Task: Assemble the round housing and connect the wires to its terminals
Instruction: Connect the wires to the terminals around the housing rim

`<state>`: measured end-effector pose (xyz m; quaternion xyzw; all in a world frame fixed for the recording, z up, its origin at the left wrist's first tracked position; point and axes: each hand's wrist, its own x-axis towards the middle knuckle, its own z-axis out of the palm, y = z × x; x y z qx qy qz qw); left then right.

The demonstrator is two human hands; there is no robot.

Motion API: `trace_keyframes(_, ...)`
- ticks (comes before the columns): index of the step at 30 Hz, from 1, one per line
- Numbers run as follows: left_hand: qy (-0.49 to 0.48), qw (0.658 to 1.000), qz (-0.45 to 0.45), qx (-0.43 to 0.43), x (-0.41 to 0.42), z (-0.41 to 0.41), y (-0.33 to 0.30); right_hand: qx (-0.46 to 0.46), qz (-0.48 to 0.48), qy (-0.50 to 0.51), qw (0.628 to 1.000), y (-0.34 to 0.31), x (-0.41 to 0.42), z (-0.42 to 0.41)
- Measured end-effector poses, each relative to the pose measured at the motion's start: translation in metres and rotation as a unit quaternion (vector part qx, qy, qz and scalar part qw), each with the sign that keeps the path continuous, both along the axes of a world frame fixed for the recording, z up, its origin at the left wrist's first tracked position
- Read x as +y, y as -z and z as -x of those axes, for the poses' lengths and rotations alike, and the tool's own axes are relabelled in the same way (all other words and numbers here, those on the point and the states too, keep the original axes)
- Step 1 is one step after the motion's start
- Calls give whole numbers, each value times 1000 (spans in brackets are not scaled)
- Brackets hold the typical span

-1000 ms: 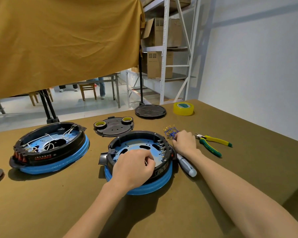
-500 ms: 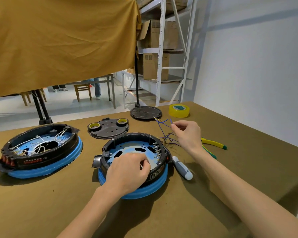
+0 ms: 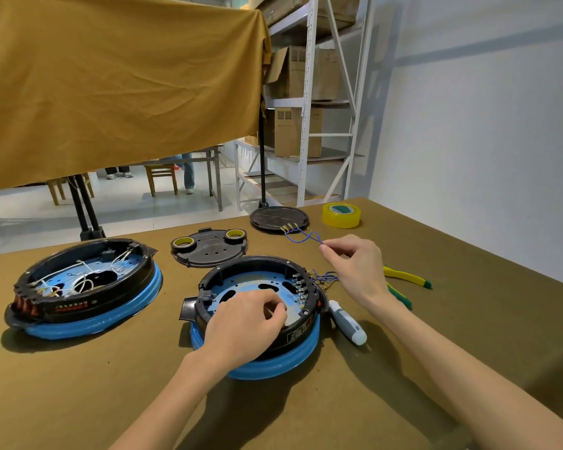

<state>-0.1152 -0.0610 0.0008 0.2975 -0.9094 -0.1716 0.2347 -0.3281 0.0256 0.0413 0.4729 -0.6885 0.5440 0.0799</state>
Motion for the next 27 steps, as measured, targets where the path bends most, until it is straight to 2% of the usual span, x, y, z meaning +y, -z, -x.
trace_keyframes(2,0,998,-64,14,-2,2,-3,15,1,-16,1000,4,7,-4)
trace_keyframes(4,9,978,-185,96,-5,8,-14,42,-3,-38,998,9,14,-7)
trace_keyframes(7,-21,909,-354,217,-15,25,-40,111,-13,-55,992,16,24,-11)
trace_keyframes(10,-40,850,-442,283,-20,36,-54,141,-25,-75,987,19,30,-11)
trace_keyframes(13,-33,833,-445,326,-22,35,-52,144,-47,-98,984,21,34,-10)
trace_keyframes(19,-8,857,-389,338,-22,16,-43,136,-69,-88,984,15,35,-8)
trace_keyframes(27,-19,897,-313,313,-20,-10,-33,185,-111,-92,972,11,23,-29)
